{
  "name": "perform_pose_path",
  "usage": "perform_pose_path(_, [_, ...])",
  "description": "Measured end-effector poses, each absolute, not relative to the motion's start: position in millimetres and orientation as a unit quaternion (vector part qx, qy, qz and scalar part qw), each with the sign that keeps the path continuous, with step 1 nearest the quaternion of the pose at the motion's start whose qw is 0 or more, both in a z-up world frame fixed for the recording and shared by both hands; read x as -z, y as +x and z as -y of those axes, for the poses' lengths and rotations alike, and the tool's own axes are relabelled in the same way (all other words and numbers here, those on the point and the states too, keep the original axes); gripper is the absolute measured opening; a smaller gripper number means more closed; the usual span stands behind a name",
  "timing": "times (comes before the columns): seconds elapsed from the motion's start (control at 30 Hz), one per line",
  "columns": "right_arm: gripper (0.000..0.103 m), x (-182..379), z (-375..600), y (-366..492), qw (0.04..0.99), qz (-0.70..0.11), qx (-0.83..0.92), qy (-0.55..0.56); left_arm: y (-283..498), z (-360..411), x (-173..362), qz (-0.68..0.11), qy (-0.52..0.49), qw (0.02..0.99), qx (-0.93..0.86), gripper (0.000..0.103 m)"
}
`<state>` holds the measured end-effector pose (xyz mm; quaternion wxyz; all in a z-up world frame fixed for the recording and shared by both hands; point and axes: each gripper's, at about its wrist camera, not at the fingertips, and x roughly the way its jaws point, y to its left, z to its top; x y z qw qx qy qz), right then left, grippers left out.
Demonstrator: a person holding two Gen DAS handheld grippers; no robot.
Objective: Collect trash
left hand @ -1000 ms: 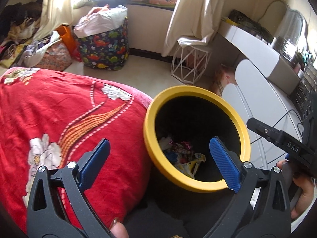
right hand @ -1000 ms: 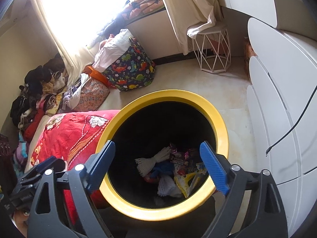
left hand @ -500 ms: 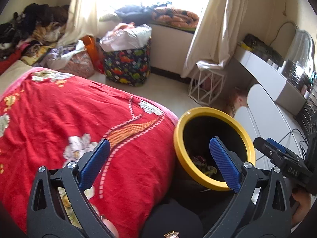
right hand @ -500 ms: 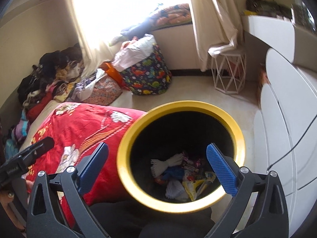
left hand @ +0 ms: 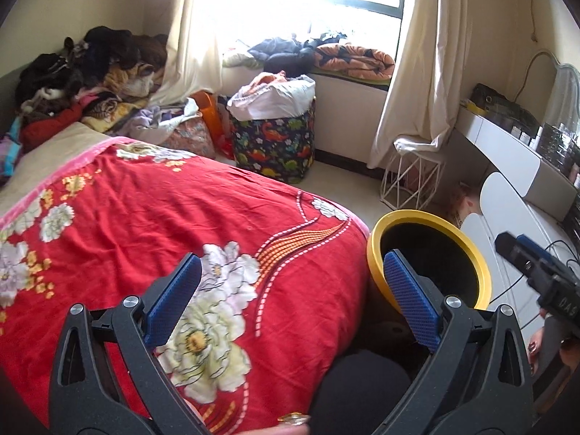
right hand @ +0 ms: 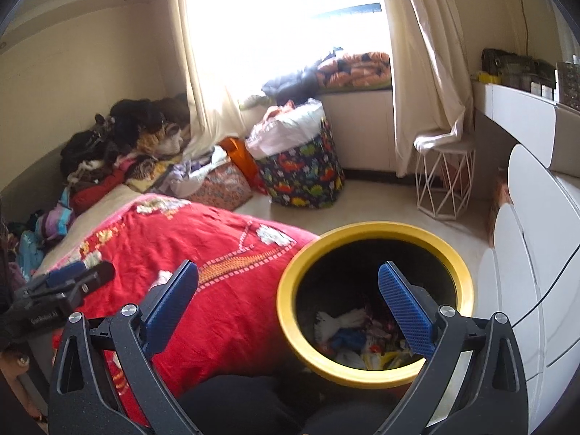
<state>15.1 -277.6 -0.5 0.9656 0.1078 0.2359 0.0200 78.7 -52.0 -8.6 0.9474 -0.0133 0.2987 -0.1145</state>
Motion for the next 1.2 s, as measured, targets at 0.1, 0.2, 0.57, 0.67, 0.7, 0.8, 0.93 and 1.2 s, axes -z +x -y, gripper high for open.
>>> perform_pose_path(0.1, [0.097,-4,267,-2,0.976,-0.197,-0.018,0.095,68,41,6,-0.274,-0.010,0.956,0.103,0.092])
perform_pose_path(0.2, [0.097,-7,258,-18,0.986,-0.154,-0.015,0.069,59,35,3,-0.257,-0.014,0.962,0.091,0.092])
perform_pose_path(0.57, [0.097,9,245,-61,0.996,-0.078,0.012,0.039,29,30,11,-0.198,-0.022,0.977,0.080,0.092])
perform_pose_path(0.67, [0.097,18,243,-58,0.995,-0.089,0.008,0.031,28,27,13,-0.197,-0.024,0.977,0.081,0.092])
perform_pose_path(0.7, [0.097,20,243,-55,0.995,-0.093,0.006,0.031,29,26,15,-0.199,-0.024,0.976,0.080,0.092])
perform_pose_path(0.8, [0.097,25,242,-50,0.994,-0.103,0.002,0.031,30,28,21,-0.209,-0.023,0.974,0.081,0.092])
perform_pose_path(0.93, [0.097,28,241,-49,0.994,-0.108,-0.002,0.031,29,31,24,-0.209,-0.017,0.974,0.080,0.092])
perform_pose_path(1.2, [0.097,30,243,-49,0.994,-0.107,0.002,0.035,29,31,26,-0.211,-0.018,0.974,0.083,0.092])
